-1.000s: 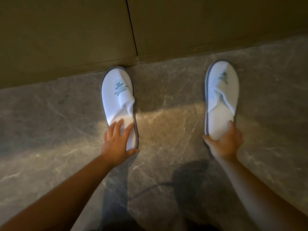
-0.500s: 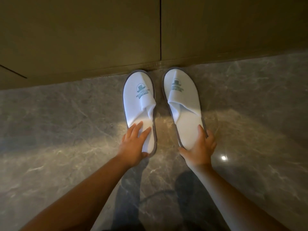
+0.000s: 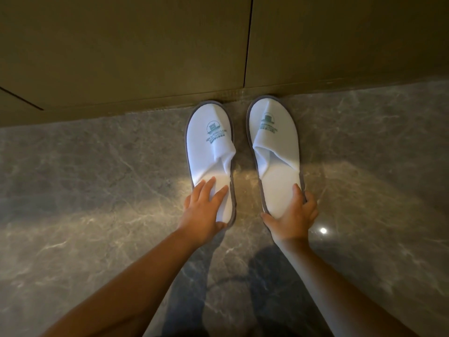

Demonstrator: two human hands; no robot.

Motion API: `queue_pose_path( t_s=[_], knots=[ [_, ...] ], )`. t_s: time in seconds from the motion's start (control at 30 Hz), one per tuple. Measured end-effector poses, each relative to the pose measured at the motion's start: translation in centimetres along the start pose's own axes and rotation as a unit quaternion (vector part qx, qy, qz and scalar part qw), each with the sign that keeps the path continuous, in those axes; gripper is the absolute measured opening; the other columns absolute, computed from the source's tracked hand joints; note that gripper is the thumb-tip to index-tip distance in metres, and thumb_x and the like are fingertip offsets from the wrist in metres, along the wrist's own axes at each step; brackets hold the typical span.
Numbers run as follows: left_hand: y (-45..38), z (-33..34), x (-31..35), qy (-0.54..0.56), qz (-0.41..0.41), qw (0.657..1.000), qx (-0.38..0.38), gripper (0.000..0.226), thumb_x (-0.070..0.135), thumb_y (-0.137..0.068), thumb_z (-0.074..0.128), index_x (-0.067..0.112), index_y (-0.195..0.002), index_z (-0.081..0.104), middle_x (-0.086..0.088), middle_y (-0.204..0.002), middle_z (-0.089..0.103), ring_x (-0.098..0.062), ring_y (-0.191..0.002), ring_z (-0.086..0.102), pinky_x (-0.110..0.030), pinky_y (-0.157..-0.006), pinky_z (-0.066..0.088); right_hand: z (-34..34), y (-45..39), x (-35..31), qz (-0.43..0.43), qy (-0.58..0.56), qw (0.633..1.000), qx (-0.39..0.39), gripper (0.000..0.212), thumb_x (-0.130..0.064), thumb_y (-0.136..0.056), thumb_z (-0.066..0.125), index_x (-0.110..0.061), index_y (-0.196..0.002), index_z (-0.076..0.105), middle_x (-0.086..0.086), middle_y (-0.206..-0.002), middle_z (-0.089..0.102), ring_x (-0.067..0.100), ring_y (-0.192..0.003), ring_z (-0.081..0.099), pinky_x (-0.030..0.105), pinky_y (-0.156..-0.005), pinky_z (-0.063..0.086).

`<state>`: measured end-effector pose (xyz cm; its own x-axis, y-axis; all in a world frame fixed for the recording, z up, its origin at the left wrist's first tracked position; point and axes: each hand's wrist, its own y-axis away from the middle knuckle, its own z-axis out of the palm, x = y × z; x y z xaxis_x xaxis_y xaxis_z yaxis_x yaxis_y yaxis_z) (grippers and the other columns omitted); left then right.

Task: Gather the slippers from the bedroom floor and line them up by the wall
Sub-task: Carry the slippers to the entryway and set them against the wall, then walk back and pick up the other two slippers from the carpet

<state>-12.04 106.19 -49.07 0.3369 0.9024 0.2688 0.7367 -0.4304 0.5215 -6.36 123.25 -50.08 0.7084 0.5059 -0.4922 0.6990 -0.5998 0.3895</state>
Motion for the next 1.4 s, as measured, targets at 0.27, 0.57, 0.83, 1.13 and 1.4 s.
queue_pose_path(
  t_s=[0.27, 0.57, 0.83, 1.13, 1.4],
  knots=[
    [0.0, 0.1, 0.0, -0.001, 0.0, 1.0, 0.0, 0.08, 0.044, -0.077, 0.058, 0.027, -0.138, 0.008, -0.005, -0.154, 0.001, -0.029, -0.14, -0.001, -0.048, -0.114, 0.009, -0.3, 0.0, -0.2, 0.002, 0.006, 1.0, -0.007, 0.094, -0.027, -0.062, 0.079, -0.016, -0.137, 0.023, 0.018, -0.145, 0.023, 0.036, -0.129, 0.024, 0.051, -0.106, 0.03],
    [1.4, -3.8, 0.6, 0.053, -0.029, 0.998, -0.007, 0.066, 0.041, -0.081, 0.055, 0.022, -0.136, 0.023, -0.007, -0.151, 0.02, -0.029, -0.137, 0.019, -0.045, -0.112, 0.02, -4.5, 0.1, -2.3, -0.095, 0.064, 0.993, -0.027, 0.069, -0.034, -0.076, 0.065, -0.012, -0.134, 0.033, 0.017, -0.144, 0.031, 0.033, -0.131, 0.027, 0.046, -0.108, 0.028],
    [15.5, -20.2, 3.8, 0.221, -0.124, 0.967, 0.034, 0.043, 0.034, -0.083, 0.054, 0.016, -0.121, 0.046, -0.01, -0.126, 0.056, -0.027, -0.106, 0.056, -0.035, -0.088, 0.045, -20.1, 9.6, -15.3, -0.185, -0.032, 0.969, -0.16, 0.018, -0.021, -0.086, 0.053, -0.017, -0.103, 0.059, -0.001, -0.101, 0.058, 0.013, -0.092, 0.053, 0.011, -0.064, 0.037],
    [42.2, -44.7, 4.5, 0.379, -0.23, 0.88, 0.172, 0.038, 0.028, -0.084, 0.054, 0.013, -0.119, 0.048, -0.007, -0.118, 0.06, -0.021, -0.1, 0.057, -0.03, -0.086, 0.043, -38.5, 29.0, -38.1, -0.3, -0.076, 0.904, -0.293, 0.011, -0.013, -0.085, 0.054, -0.014, -0.075, 0.06, -0.013, -0.062, 0.053, -0.017, -0.054, 0.049, -0.001, -0.052, 0.035],
    [61.0, -53.5, 0.8, 0.447, -0.316, 0.774, 0.319, 0.029, 0.023, -0.085, 0.053, 0.015, -0.113, 0.053, 0.003, -0.098, 0.056, -0.012, -0.089, 0.053, -0.024, -0.082, 0.041, -41.4, 45.6, -52.0, -0.388, -0.101, 0.818, -0.412, 0.026, -0.012, -0.085, 0.054, -0.032, -0.068, 0.055, -0.012, -0.069, 0.058, -0.014, -0.061, 0.052, 0.002, -0.058, 0.04]
  ],
)
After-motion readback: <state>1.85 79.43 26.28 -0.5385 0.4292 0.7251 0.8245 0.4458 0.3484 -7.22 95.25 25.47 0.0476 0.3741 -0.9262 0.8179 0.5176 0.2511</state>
